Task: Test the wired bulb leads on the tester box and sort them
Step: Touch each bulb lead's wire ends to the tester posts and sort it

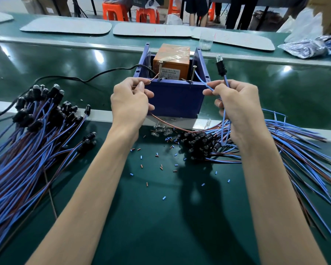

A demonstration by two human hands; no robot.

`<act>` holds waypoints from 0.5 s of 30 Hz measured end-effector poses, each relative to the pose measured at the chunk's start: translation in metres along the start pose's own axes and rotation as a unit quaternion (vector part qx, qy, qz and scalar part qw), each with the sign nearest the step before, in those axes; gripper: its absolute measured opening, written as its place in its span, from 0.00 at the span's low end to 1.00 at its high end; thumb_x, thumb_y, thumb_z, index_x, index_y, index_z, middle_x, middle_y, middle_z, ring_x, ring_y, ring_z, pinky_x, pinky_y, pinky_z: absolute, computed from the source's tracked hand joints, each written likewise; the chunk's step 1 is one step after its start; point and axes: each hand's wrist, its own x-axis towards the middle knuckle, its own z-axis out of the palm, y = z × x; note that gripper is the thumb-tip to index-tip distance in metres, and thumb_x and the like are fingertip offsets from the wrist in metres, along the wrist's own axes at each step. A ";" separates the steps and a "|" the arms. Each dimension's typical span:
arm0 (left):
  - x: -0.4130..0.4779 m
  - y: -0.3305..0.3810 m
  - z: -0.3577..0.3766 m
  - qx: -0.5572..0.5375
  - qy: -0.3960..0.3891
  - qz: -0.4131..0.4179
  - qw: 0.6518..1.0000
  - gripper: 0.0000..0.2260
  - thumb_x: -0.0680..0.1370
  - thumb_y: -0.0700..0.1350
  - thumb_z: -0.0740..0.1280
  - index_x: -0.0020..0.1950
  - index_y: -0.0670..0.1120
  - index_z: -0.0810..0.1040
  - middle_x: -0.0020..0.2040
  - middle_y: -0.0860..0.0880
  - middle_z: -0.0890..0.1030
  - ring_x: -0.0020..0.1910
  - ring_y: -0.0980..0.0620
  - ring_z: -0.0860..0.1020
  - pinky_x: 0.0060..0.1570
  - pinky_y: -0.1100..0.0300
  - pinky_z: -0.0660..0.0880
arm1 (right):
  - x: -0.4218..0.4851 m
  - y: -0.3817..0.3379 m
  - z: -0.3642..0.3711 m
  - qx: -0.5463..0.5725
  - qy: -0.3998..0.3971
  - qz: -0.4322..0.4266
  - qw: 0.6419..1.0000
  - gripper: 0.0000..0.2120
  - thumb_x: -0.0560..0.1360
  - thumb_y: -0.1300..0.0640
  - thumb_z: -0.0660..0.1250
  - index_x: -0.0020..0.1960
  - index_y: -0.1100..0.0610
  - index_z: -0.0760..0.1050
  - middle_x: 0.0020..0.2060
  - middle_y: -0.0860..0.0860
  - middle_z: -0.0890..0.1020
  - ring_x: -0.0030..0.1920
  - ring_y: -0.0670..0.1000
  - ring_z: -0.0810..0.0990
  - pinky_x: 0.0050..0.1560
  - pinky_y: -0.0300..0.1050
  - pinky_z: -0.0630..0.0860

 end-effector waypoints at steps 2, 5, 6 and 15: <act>0.001 0.000 0.000 0.000 0.002 -0.001 1.000 0.11 0.82 0.39 0.57 0.48 0.48 0.78 0.33 0.54 0.76 0.19 0.60 0.72 0.28 0.67 0.71 | 0.002 0.000 -0.001 -0.002 0.005 0.000 1.000 0.11 0.73 0.66 0.61 0.40 0.55 0.79 0.33 0.48 0.84 0.28 0.46 0.64 0.25 0.32 0.62; 0.001 -0.001 -0.001 0.003 0.008 0.001 1.000 0.10 0.82 0.40 0.57 0.48 0.48 0.78 0.33 0.55 0.77 0.20 0.60 0.72 0.30 0.66 0.71 | 0.003 0.003 -0.002 -0.004 0.026 0.000 1.000 0.11 0.73 0.65 0.61 0.39 0.55 0.79 0.33 0.47 0.84 0.30 0.46 0.65 0.28 0.33 0.63; 0.001 -0.001 -0.001 0.003 0.009 0.002 1.000 0.10 0.82 0.40 0.57 0.48 0.48 0.78 0.33 0.55 0.78 0.20 0.60 0.73 0.31 0.65 0.72 | 0.004 0.004 -0.003 -0.004 0.032 0.000 0.999 0.11 0.73 0.66 0.61 0.40 0.55 0.79 0.34 0.47 0.84 0.29 0.46 0.66 0.28 0.33 0.63; -0.002 0.000 0.002 0.001 -0.002 -0.003 1.000 0.08 0.82 0.41 0.58 0.50 0.49 0.77 0.33 0.55 0.80 0.21 0.59 0.74 0.29 0.67 0.71 | 0.003 0.005 -0.001 -0.038 -0.005 0.005 0.999 0.11 0.75 0.65 0.61 0.42 0.53 0.79 0.34 0.45 0.84 0.27 0.42 0.68 0.27 0.30 0.65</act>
